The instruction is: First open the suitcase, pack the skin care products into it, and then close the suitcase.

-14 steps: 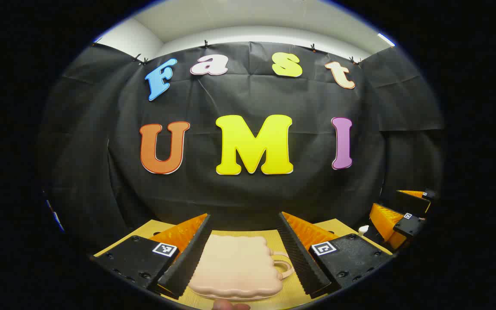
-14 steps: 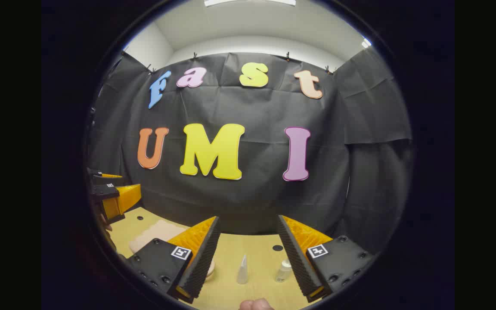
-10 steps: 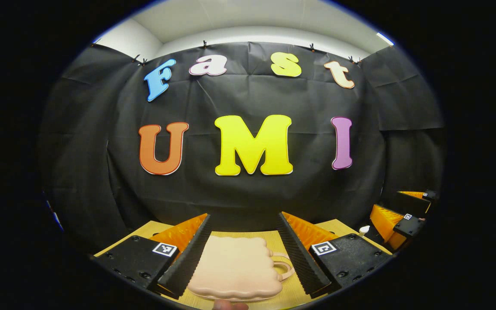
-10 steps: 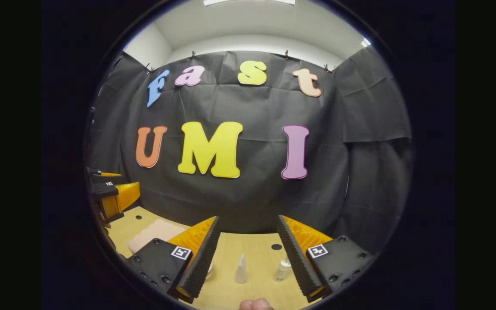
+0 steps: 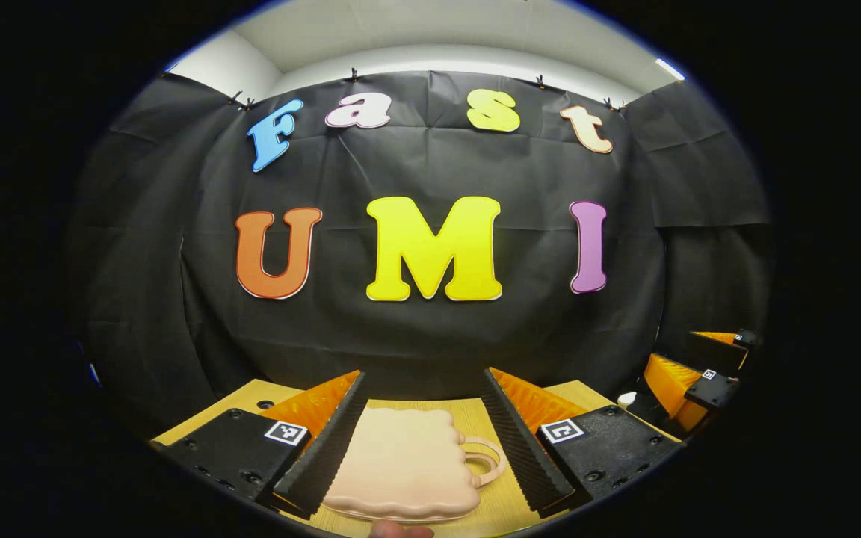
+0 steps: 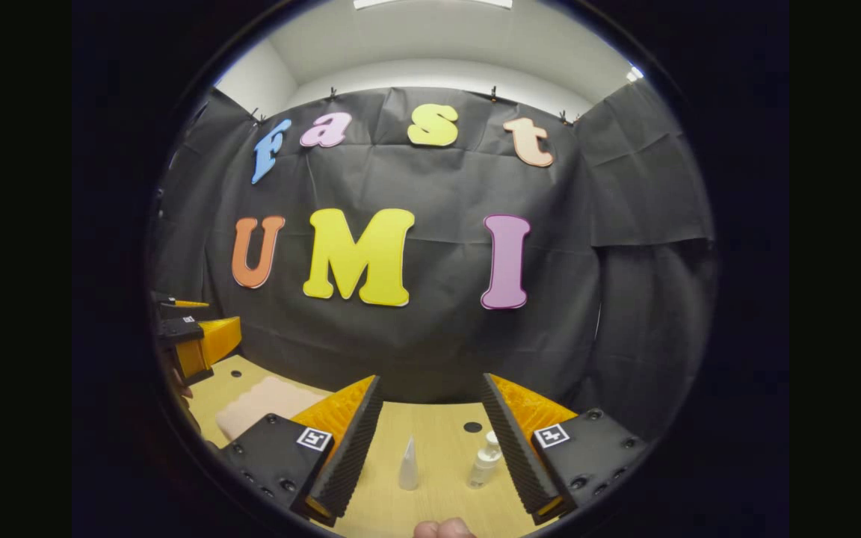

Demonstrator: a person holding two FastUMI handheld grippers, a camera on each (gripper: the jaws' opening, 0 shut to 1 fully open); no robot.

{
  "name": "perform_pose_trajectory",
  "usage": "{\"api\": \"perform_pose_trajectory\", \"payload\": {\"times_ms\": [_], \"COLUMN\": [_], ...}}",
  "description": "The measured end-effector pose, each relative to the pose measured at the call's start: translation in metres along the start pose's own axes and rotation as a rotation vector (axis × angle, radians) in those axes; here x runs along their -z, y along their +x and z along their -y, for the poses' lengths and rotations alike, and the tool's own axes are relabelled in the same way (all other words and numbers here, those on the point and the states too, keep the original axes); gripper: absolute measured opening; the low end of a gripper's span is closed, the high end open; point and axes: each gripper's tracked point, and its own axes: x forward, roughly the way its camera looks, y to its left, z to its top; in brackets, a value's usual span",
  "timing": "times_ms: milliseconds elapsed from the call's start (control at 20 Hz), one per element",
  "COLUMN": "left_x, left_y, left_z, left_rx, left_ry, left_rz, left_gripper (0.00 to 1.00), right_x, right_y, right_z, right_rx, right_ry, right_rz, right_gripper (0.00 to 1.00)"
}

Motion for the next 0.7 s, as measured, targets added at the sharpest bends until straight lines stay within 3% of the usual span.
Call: {"api": "perform_pose_trajectory", "payload": {"times_ms": [400, 700], "left_x": [0.006, 0.057], "left_y": [0.0, 0.011], "left_z": [0.013, 0.053], "left_rx": [0.018, 0.129], "left_ry": [0.037, 0.152], "left_rz": [-0.018, -0.114], "left_gripper": [0.97, 0.97], "right_x": [0.005, 0.028], "right_y": [0.004, 0.005], "right_z": [0.009, 0.045], "right_rx": [0.0, 0.027], "right_ry": [0.014, -0.04], "right_rz": [-0.008, -0.058], "right_gripper": [0.79, 0.79]}}
